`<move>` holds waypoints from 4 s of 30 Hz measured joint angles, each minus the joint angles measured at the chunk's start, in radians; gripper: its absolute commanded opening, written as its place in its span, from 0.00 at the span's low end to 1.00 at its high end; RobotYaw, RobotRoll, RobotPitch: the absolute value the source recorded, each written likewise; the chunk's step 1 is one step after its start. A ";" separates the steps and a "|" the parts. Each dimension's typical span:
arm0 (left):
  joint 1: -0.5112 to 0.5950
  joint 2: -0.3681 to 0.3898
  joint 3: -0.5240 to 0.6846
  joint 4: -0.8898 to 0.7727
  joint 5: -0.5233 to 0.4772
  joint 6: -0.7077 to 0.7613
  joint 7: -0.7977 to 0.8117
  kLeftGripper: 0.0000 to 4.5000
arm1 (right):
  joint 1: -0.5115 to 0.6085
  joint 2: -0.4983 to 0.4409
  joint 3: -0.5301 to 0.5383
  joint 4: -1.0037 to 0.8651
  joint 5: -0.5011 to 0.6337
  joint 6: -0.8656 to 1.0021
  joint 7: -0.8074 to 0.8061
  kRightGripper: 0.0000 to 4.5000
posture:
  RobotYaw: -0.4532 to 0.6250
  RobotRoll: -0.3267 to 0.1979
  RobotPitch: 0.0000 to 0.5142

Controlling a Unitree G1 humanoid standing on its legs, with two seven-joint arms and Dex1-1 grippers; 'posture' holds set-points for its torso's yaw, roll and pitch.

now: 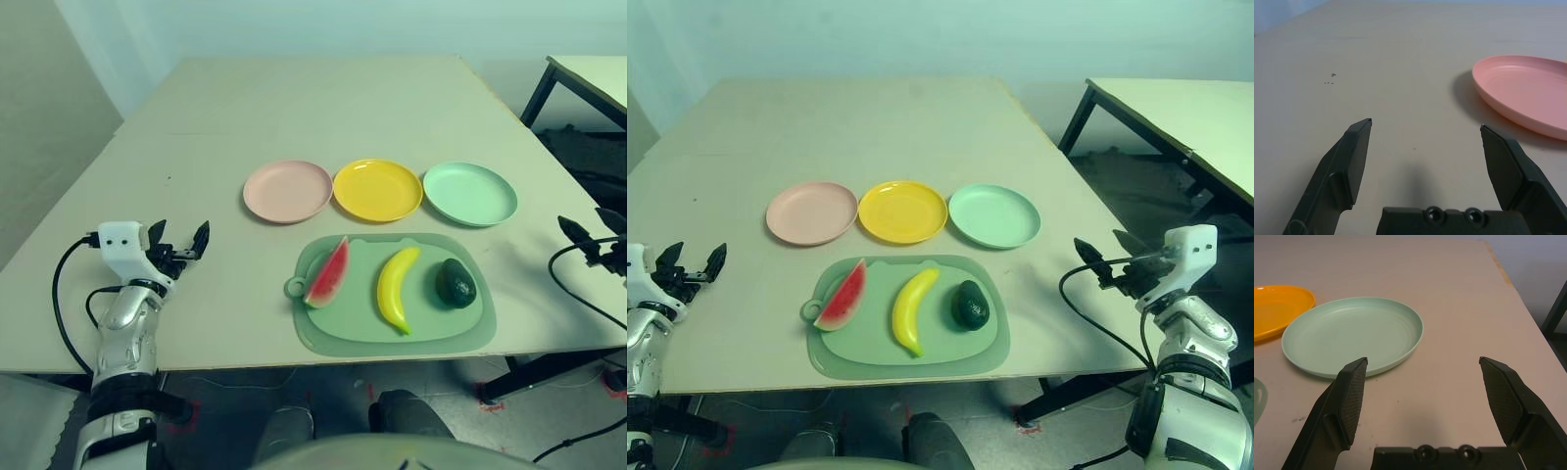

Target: Place the fruits into color-matched plates.

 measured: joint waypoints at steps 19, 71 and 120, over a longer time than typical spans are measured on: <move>-0.018 0.052 0.029 0.046 -0.005 -0.013 -0.033 1.00 | 0.014 0.029 0.000 -0.028 0.002 -0.003 0.004 0.99 | 0.32 0.62 0.04; -0.018 0.351 -0.201 -0.336 -0.280 0.310 -1.071 1.00 | -0.370 -0.126 1.075 -0.847 -0.341 -0.247 0.553 0.99 | 0.32 0.62 0.10; -0.042 0.364 -0.180 -0.337 -0.260 0.302 -1.066 1.00 | -0.338 -0.125 1.199 -1.049 -0.383 0.139 0.556 0.99 | 0.32 0.62 0.08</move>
